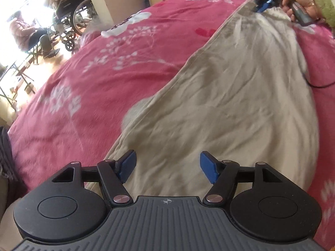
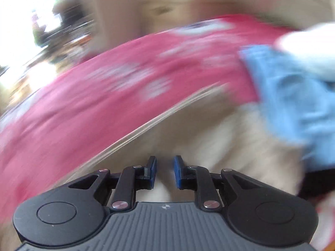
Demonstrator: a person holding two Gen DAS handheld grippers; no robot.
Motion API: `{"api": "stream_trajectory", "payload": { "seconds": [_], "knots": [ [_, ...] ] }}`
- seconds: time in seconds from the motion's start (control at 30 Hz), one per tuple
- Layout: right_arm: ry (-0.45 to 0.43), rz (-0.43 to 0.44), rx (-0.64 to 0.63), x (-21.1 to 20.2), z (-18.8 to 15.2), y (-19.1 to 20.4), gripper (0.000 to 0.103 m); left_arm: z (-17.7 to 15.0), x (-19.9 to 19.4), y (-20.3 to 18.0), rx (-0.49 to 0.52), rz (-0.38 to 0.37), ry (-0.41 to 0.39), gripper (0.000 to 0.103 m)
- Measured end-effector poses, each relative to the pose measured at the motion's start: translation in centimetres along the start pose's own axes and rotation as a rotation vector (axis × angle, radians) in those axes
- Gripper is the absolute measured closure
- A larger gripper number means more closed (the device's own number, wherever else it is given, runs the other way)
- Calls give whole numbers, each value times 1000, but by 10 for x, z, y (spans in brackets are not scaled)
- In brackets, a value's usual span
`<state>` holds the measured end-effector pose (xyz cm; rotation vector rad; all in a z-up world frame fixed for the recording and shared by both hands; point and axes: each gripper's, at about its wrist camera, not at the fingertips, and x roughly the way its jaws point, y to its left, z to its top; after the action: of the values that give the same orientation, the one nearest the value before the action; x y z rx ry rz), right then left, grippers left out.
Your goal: Fold clothes
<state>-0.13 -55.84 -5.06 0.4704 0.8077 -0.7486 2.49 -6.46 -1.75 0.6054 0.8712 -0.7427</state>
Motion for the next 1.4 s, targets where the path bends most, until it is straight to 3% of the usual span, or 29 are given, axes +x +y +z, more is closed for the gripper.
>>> {"api": "stream_trajectory", "payload": {
  "seconds": [0.03, 0.07, 0.17, 0.3, 0.4, 0.43, 0.53, 0.57, 0.7, 0.8, 0.87, 0.9, 0.97, 1.0, 1.1, 1.17, 1.3, 1.33, 1.4],
  "knots": [
    [-14, -38, 62, 1, 8, -13, 83, 3, 2, -3, -18, 1, -16, 34],
    [-15, -11, 112, -3, 13, -25, 83, 7, 6, -5, -42, -5, -34, 34],
    [41, 206, 119, -20, 12, -45, 83, 12, 22, -10, -145, -27, -92, 34],
    [118, 353, -308, -37, -20, -13, 83, 10, 37, -15, -223, -2, -133, 34],
    [122, 300, -466, -30, -41, -2, 83, 7, 40, -11, -235, 56, -137, 32],
    [111, 247, -466, -26, -43, -12, 82, 6, 40, -8, -243, 65, -134, 32],
    [67, 67, -330, -25, -35, -63, 82, 7, 40, 2, -258, 95, -123, 32],
    [59, 49, -274, -29, -31, -75, 82, 7, 41, 4, -260, 101, -119, 32],
    [61, 240, -169, -43, -24, -72, 80, 8, 42, 3, -263, 119, -116, 32],
    [95, 372, -312, -41, -35, -26, 81, 7, 44, 0, -268, 138, -116, 31],
    [116, 395, -503, -41, -55, 2, 81, 7, 45, 0, -277, 146, -115, 30],
    [118, 398, -583, -40, -64, 12, 81, 7, 45, 1, -277, 151, -112, 30],
    [73, 336, -617, -38, -69, -2, 83, 7, 44, 2, -271, 167, -102, 29],
    [62, 267, -566, -34, -63, -15, 77, 7, 44, 3, -267, 176, -96, 29],
    [14, 23, -403, -30, -45, -51, 76, 10, 44, 6, -248, 182, -66, 29],
    [-7, 54, -319, -35, -39, -63, 76, 15, 44, 8, -218, 184, -27, 29],
    [23, 290, -313, -34, -50, -38, 76, 27, 36, 14, -136, 204, 58, 30],
    [49, 299, -335, -28, -54, -30, 76, 29, 31, 16, -117, 210, 74, 30],
    [12, 262, -296, -20, -60, -32, 76, 31, 19, 21, -100, 211, 99, 30]
  ]
}}
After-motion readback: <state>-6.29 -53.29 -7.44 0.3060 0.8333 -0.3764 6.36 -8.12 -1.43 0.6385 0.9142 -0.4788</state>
